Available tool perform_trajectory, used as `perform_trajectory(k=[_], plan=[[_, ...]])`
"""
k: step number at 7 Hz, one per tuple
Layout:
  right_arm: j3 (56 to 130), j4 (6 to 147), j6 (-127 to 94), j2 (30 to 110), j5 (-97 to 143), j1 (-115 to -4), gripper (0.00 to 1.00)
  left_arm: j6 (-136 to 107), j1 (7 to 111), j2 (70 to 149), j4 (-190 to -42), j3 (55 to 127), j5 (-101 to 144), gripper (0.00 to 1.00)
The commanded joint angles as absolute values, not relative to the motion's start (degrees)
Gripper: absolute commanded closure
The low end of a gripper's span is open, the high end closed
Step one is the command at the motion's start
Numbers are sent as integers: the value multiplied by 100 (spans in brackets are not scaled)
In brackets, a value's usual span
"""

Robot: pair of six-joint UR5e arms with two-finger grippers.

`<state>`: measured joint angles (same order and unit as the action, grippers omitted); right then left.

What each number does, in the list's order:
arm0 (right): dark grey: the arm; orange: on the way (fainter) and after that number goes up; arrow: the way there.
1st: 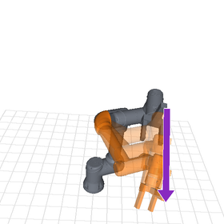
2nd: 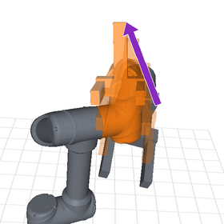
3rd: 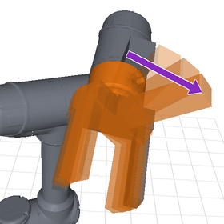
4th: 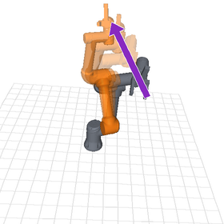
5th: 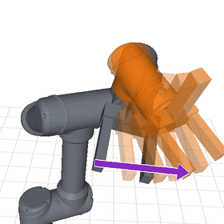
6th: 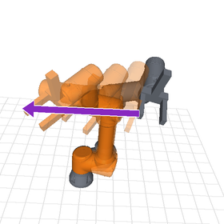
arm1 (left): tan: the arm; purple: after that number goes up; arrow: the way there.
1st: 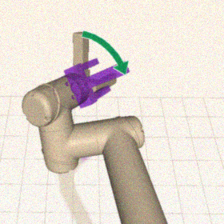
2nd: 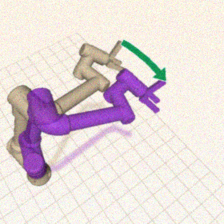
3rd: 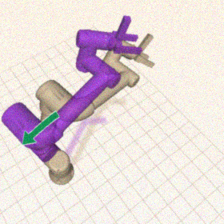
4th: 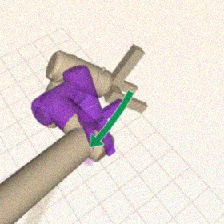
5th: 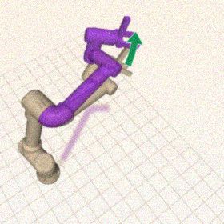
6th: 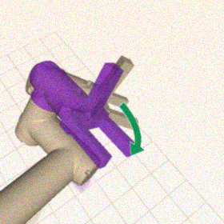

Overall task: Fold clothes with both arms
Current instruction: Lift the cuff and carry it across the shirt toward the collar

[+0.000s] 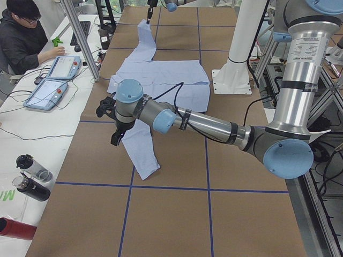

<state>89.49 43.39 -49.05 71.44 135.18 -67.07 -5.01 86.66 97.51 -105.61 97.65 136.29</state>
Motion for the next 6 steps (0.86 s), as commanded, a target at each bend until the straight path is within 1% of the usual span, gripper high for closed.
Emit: perform_trajectory(k=[1, 2, 3, 5, 6], plan=[[8965, 5075, -4913, 6026, 13370, -6121, 100, -492, 8666, 9712, -10564, 9747, 13710, 0], [8956, 5567, -4913, 5446, 12803, -5647, 100, -492, 8666, 9695, -10564, 9704, 13824, 0], [8852, 5755, -4904, 5040, 12023, -5129, 100, -483, 8666, 9686, -10564, 9660, 13834, 0], [7486, 5818, -4896, 3549, 11324, -4547, 100, -457, 8666, 9677, -10564, 9476, 13834, 0], [7114, 5844, -4896, 3177, 10894, -4318, 100, -457, 8666, 9677, -10573, 9405, 13834, 0]])
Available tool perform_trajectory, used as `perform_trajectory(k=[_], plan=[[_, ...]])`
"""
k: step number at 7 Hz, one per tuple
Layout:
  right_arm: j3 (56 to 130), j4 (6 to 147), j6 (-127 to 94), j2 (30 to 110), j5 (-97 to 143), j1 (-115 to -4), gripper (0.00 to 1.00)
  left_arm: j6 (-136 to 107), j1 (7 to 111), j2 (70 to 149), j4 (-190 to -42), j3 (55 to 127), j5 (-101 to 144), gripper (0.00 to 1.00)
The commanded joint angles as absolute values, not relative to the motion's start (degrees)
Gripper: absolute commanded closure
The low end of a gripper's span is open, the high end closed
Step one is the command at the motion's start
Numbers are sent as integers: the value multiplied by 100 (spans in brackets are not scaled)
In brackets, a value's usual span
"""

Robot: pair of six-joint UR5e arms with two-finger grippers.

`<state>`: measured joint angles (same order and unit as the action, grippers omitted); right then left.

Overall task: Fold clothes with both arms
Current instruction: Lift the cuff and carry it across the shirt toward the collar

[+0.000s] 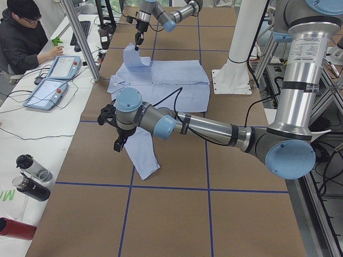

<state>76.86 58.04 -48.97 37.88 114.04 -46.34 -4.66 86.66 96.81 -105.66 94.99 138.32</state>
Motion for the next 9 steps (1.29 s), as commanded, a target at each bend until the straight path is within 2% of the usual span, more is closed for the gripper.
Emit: perform_trajectory(k=[1, 4, 9], plan=[[6867, 5853, -4887, 2973, 10803, -4263, 100, -457, 8666, 9668, -10591, 9369, 13834, 0], [6532, 5836, -4887, 2874, 10416, -3965, 100, -466, 8666, 9606, -10617, 9360, 13834, 0], [4573, 5766, -4834, 1856, 9810, -3394, 100, -483, 8666, 9633, -10976, 9063, 13834, 0]])
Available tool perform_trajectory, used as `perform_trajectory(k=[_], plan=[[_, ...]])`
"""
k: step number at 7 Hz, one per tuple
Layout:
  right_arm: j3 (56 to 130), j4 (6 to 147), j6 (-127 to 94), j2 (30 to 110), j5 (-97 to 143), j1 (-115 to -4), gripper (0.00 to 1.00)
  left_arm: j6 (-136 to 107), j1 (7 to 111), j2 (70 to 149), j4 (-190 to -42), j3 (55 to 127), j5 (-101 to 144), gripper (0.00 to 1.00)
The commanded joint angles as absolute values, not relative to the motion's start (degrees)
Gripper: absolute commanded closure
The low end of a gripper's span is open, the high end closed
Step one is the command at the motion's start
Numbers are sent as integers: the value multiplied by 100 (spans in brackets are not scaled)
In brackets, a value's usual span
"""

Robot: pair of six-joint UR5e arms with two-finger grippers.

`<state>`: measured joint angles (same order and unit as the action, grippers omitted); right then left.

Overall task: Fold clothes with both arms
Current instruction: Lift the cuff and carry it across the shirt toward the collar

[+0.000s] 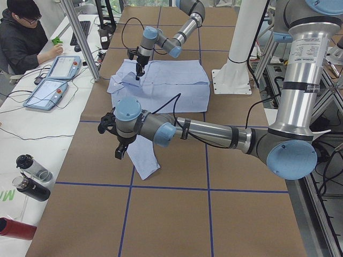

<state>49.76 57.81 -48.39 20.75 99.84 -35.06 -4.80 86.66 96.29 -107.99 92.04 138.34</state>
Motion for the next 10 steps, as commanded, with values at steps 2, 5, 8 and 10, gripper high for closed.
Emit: perform_trajectory(k=[2, 5, 8, 10], plan=[[4342, 5757, -4825, 1731, 9379, -3209, 100, -483, 8666, 9633, -11030, 9017, 13834, 0], [4350, 5766, -4825, 1723, 8790, -2910, 100, -483, 8666, 9624, -11039, 9035, 13834, 0], [4351, 5766, -4895, 1661, 8544, -2822, 4, -492, 8666, 9624, -11039, 9070, 13834, 0], [4359, 5774, -5044, 1626, 8525, -2795, 3, -510, 8666, 9624, -11039, 9079, 13834, 0]])
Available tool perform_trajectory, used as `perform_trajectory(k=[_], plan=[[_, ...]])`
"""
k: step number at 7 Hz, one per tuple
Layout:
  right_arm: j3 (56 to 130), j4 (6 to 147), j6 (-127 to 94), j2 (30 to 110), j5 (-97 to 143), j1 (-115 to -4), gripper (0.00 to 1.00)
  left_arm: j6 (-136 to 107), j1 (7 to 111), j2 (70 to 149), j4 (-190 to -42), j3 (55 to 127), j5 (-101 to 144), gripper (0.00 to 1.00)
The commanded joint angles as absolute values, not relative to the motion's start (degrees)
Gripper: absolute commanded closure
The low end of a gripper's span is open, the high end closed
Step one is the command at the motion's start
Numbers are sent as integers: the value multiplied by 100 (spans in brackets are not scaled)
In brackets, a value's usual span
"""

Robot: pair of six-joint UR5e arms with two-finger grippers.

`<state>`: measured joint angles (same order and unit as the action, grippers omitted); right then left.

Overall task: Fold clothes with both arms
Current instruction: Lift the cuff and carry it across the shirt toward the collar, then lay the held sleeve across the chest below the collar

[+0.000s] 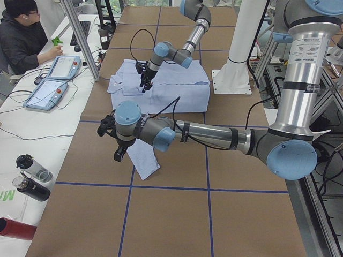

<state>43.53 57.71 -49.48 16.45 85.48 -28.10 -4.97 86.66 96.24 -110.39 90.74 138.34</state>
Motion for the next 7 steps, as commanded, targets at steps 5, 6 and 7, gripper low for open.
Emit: perform_trajectory(k=[5, 6, 7], plan=[[4324, 5116, -6621, 2126, 7930, -2821, 2, -527, 8666, 9650, -11039, 9097, 13834, 0], [4168, 5115, -7166, 2144, 7902, -2839, 3, -519, 8666, 9650, -11039, 9097, 13834, 0], [4036, 5115, -7233, 2136, 7901, -2848, 3, -519, 8666, 9650, -11039, 9097, 13834, 0]])
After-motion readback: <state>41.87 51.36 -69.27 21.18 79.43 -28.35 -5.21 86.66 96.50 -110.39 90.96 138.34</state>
